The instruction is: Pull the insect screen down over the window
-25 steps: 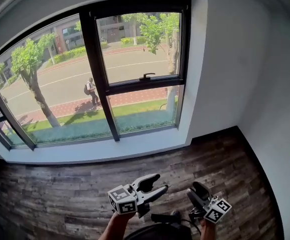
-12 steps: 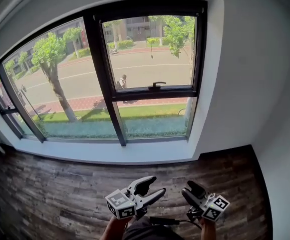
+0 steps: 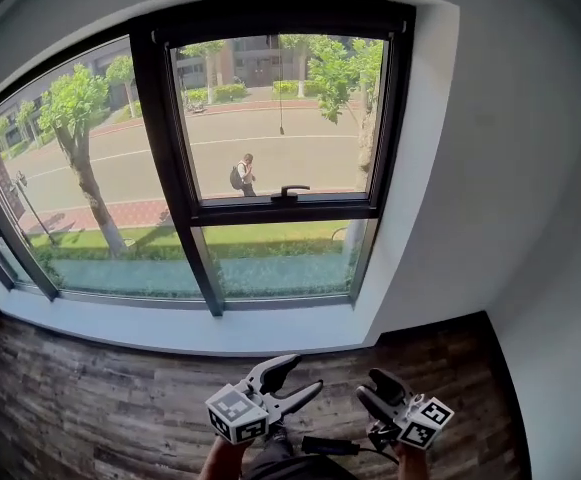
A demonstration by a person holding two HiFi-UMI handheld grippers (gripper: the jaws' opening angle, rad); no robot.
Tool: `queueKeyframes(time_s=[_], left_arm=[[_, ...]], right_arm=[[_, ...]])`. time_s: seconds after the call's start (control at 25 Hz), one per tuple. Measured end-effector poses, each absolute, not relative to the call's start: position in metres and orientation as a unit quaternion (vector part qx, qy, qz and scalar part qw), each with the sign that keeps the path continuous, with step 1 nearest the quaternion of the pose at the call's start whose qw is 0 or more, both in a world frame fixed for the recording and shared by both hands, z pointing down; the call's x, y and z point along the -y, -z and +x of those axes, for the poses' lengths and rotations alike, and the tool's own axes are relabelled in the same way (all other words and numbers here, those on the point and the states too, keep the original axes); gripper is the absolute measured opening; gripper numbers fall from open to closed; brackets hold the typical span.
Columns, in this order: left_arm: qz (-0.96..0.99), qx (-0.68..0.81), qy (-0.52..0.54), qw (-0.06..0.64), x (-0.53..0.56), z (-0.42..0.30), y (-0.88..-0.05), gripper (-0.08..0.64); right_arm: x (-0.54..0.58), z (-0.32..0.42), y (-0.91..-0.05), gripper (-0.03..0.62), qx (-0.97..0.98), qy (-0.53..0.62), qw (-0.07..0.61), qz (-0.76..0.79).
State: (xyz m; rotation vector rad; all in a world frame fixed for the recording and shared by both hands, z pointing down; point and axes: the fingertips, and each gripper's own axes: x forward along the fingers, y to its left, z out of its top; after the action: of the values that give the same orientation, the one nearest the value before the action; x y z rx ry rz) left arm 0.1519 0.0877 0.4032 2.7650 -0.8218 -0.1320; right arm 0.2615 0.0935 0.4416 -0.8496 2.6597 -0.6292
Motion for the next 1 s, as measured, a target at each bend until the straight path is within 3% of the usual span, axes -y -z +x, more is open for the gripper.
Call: queueKeyframes(time_s=[0.68, 1.0], left_arm=[[0.936, 0.334, 0.065, 0.093, 0.17, 0.021, -0.367, 0.304], [0.928, 0.373, 0.021, -0.003, 0.224, -0.019, -0.331, 0.304]], right_arm=[[0.149, 0.184, -0.411, 0.23, -0.92, 0.194, 0.135, -0.313], [0.227, 0.144, -0.385, 0.23, -0.956, 0.149, 0.097, -0.232]])
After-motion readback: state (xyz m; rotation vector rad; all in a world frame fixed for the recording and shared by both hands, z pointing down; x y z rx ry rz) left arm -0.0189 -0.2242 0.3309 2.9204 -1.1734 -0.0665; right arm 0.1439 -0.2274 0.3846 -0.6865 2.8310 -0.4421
